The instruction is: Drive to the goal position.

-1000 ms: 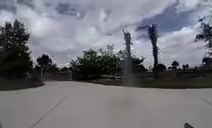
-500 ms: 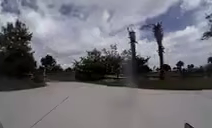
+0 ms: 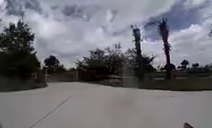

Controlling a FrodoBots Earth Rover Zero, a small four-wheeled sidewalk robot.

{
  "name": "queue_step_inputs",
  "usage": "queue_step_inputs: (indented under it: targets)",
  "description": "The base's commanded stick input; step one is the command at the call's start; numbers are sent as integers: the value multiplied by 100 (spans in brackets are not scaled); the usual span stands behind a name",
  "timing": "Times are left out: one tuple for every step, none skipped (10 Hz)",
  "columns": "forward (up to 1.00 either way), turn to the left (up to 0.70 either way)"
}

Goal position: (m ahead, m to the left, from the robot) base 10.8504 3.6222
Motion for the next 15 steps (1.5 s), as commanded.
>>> queue_step_inputs:
  targets:
    - [59,15]
    - [59,15]
    - [59,15]
    - [59,15]
    - [59,15]
    - [59,15]
    - [59,15]
    - [59,15]
    - [59,15]
    - [59,15]
    - [59,15]
    - [59,15]
    - [59,15]
    - [59,15]
    - [59,15]
